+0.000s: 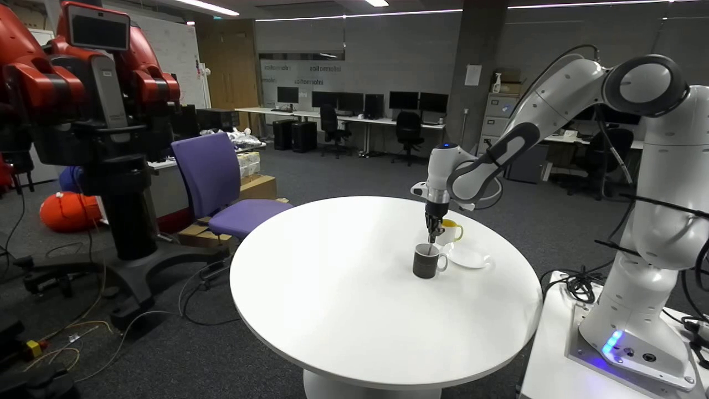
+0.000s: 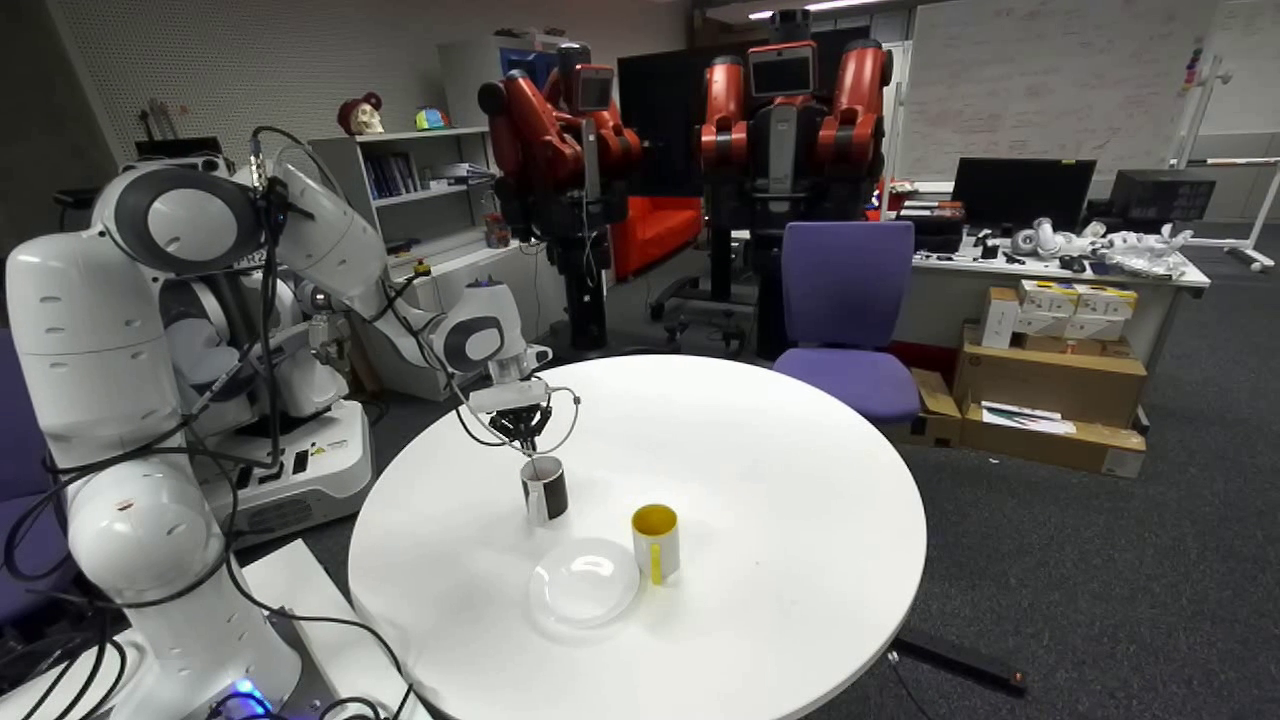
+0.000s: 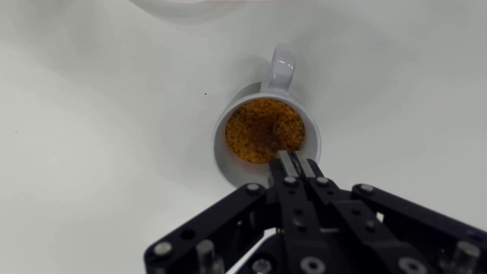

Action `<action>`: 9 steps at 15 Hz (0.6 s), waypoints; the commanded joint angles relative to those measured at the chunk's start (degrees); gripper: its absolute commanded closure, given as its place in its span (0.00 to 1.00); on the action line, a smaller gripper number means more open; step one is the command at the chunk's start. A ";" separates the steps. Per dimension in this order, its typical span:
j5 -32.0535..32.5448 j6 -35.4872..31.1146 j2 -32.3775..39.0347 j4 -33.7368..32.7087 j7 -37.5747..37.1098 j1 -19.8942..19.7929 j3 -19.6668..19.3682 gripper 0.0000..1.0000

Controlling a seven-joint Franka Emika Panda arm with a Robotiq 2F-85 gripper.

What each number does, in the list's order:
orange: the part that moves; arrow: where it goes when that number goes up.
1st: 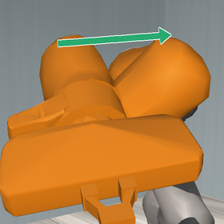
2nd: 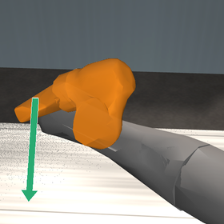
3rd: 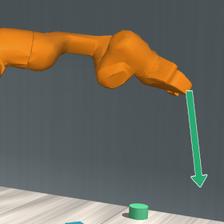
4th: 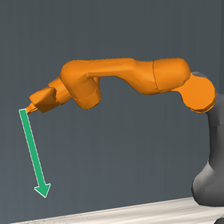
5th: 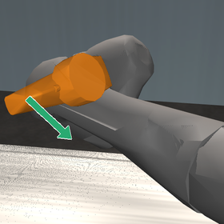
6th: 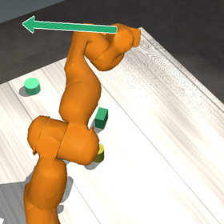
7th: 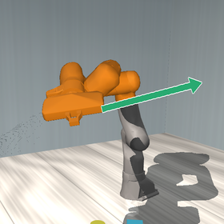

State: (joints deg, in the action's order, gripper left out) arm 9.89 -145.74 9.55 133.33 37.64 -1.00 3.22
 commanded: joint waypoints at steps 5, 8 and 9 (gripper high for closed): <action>2.33 1.21 -4.02 2.77 0.60 -1.04 -1.69 0.99; -0.07 1.96 -4.92 3.58 1.64 -1.00 -1.17 0.99; -1.09 2.14 -5.07 3.74 2.02 -0.91 -0.89 0.99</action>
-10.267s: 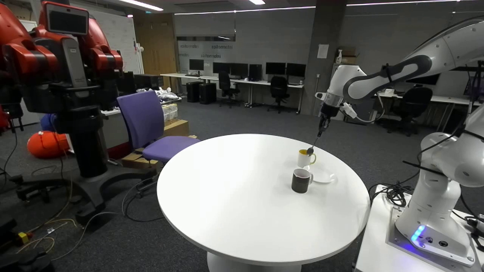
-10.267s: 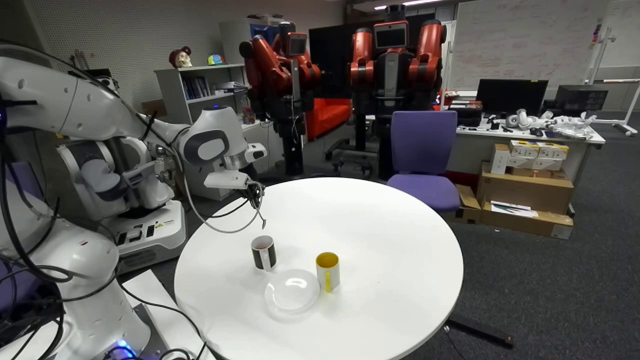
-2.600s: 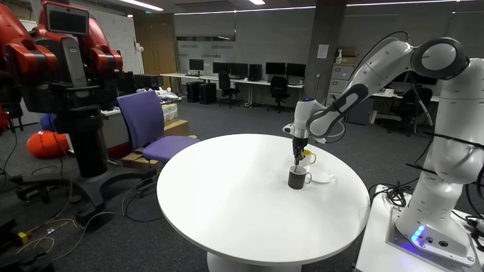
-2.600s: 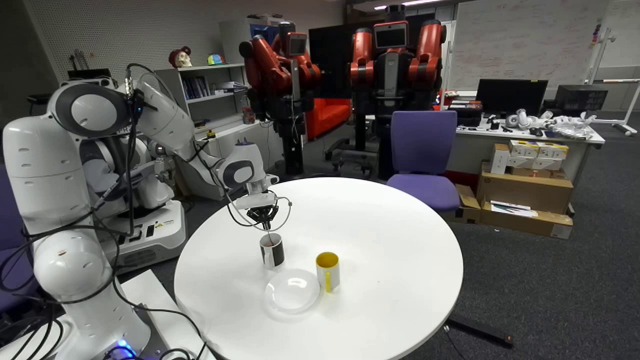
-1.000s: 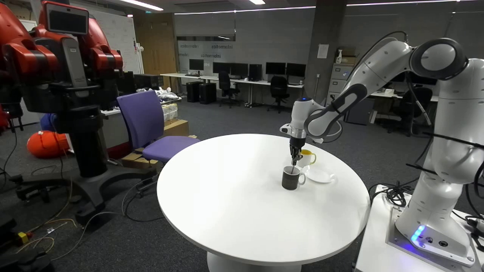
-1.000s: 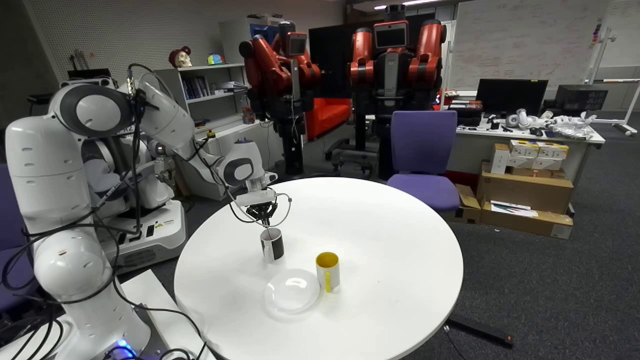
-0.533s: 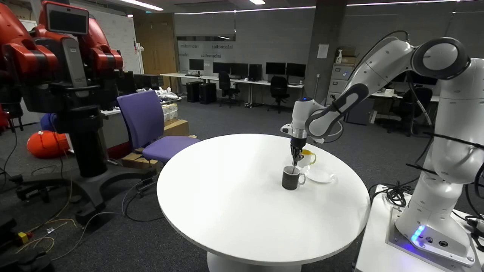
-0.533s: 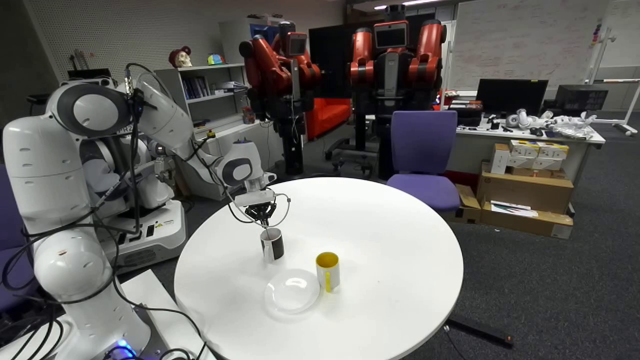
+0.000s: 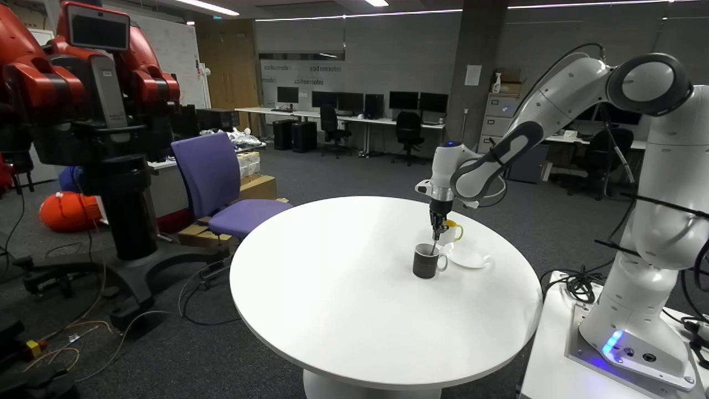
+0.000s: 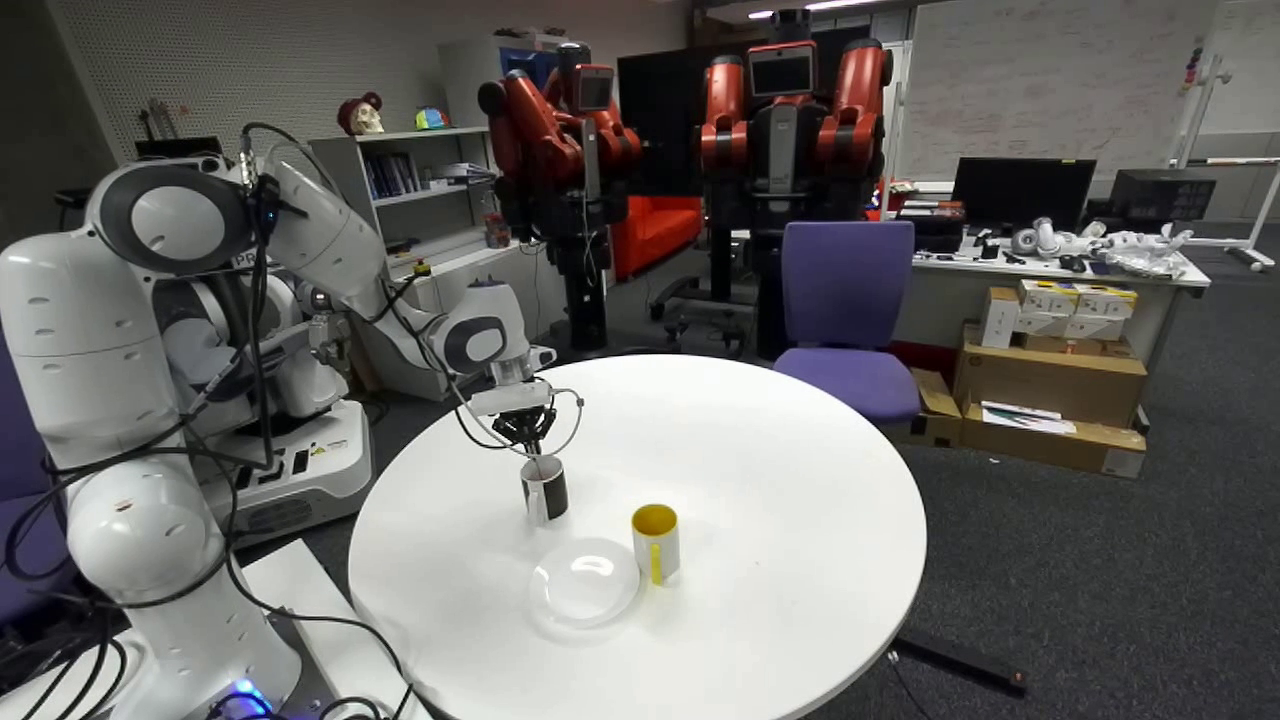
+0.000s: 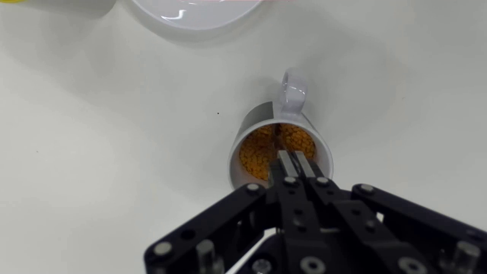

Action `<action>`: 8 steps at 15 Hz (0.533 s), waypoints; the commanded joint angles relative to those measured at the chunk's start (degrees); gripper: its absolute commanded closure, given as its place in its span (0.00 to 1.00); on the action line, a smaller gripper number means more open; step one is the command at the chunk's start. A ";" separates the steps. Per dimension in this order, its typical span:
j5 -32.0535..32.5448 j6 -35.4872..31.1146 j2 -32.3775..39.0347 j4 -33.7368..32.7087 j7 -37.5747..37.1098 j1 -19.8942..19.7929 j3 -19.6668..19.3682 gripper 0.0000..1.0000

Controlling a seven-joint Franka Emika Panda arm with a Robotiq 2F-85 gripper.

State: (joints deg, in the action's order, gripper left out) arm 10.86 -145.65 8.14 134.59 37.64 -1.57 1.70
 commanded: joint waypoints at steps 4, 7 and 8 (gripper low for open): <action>-3.02 2.25 -2.57 1.51 1.50 0.07 1.05 0.99; -2.17 1.52 -1.47 0.69 0.94 -0.12 0.60 0.99; -2.35 1.29 -1.24 0.50 0.97 -0.25 0.54 0.99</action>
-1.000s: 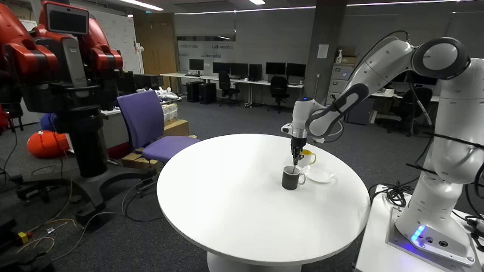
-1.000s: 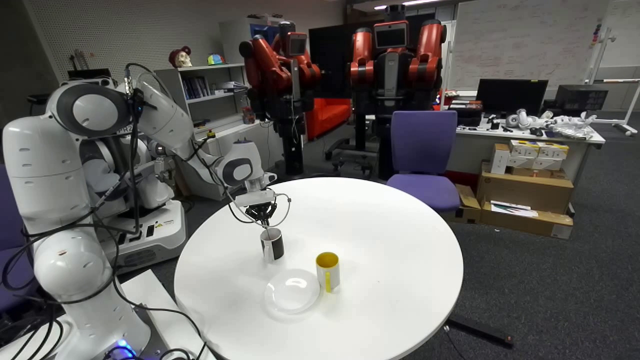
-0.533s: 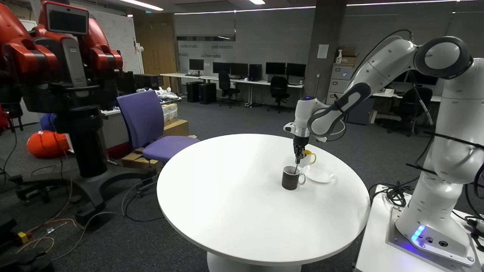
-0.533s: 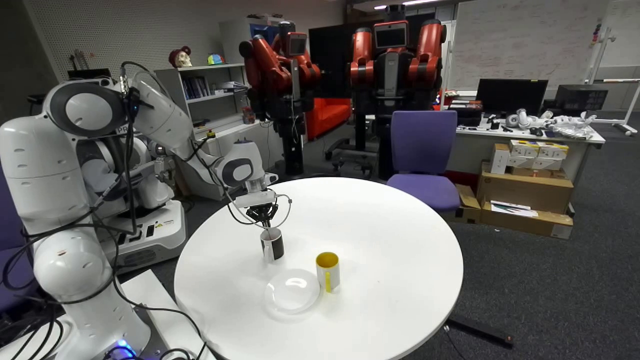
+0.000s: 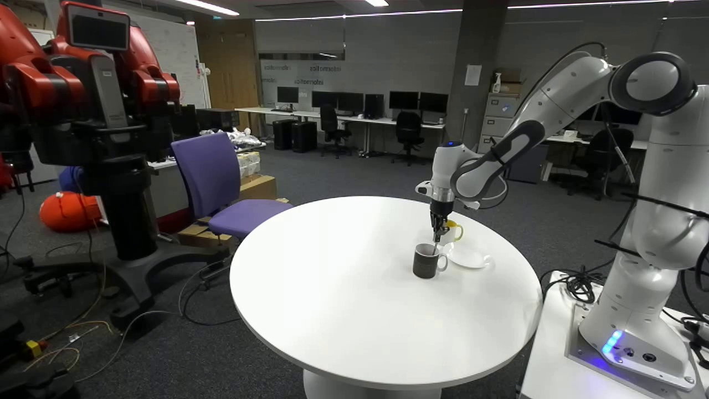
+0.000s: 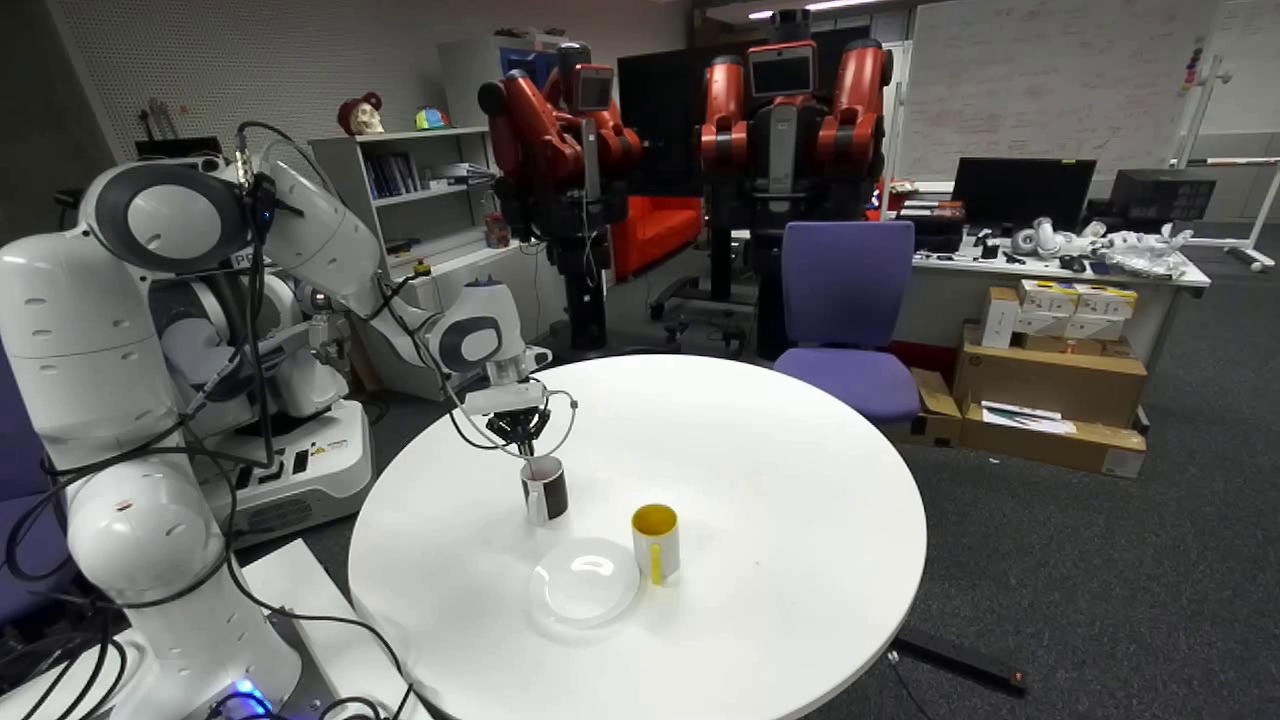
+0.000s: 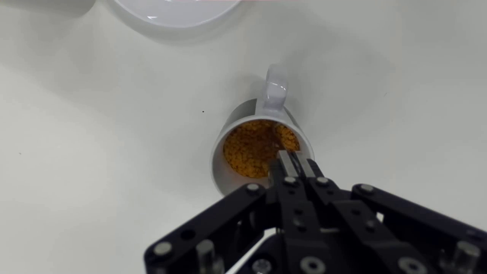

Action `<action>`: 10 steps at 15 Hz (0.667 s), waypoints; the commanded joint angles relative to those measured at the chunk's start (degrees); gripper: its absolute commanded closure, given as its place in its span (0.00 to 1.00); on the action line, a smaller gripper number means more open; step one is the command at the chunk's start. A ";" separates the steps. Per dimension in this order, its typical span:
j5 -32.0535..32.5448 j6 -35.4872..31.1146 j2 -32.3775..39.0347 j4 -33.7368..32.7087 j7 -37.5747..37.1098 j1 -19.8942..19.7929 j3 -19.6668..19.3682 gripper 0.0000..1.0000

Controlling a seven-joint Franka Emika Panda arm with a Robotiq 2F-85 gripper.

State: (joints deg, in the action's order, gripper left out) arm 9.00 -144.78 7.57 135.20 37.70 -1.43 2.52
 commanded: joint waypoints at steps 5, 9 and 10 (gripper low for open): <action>1.49 -0.51 0.13 -0.82 -0.10 -0.88 -1.76 0.99; 0.70 1.11 -1.49 0.64 0.41 -0.72 -1.97 0.99; 0.10 1.28 -1.59 0.79 0.80 -0.67 -1.74 0.99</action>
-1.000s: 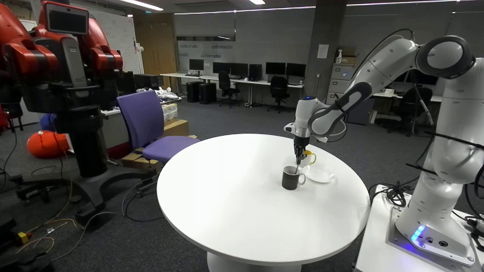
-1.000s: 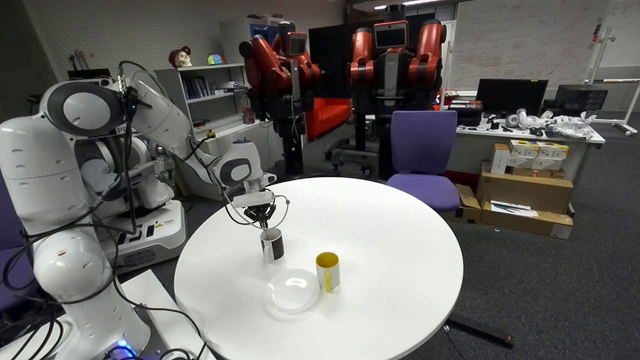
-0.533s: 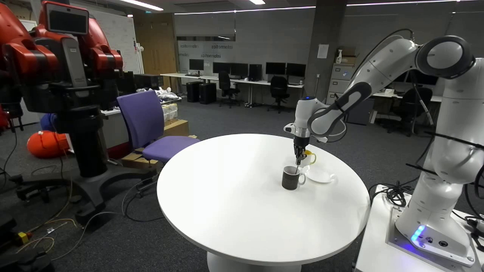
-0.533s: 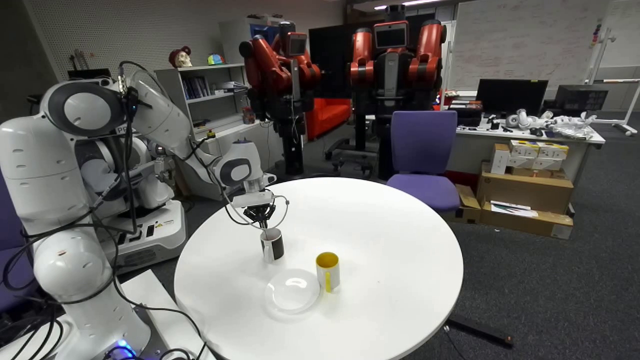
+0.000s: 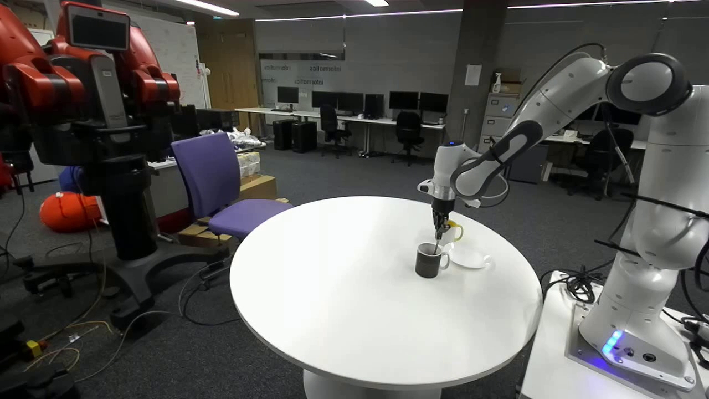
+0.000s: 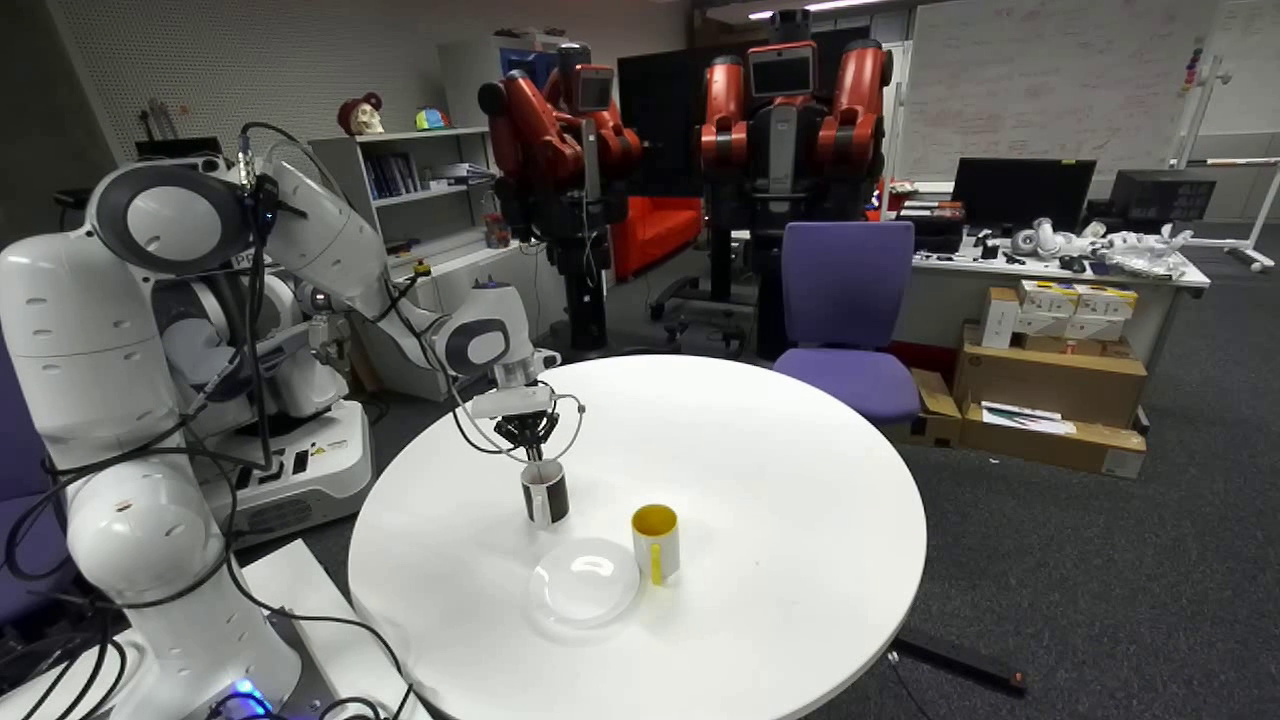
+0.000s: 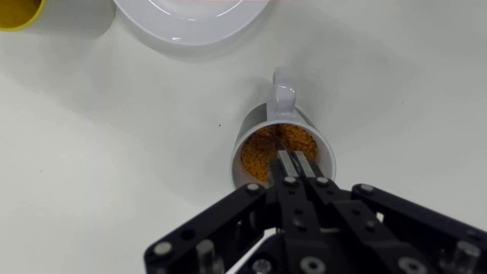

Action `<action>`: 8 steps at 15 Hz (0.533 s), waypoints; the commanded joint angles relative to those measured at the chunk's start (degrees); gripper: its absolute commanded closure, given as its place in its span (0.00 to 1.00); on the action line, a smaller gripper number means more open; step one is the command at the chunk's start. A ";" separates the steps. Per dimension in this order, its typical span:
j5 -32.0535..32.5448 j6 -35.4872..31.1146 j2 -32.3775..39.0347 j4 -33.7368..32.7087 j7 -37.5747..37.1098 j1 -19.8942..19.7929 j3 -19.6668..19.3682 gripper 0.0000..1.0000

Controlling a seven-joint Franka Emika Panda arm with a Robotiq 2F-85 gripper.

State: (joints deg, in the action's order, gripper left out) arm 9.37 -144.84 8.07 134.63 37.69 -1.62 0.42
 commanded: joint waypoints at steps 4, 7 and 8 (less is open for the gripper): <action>-1.36 1.33 -0.73 -0.01 0.92 -0.18 1.05 0.99; -1.43 1.46 0.66 -1.74 0.39 -0.18 1.14 0.99; -1.40 1.46 0.99 -2.22 0.22 -0.18 1.15 0.99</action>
State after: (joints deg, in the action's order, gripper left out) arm 9.02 -144.76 8.36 134.44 37.68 -1.50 1.12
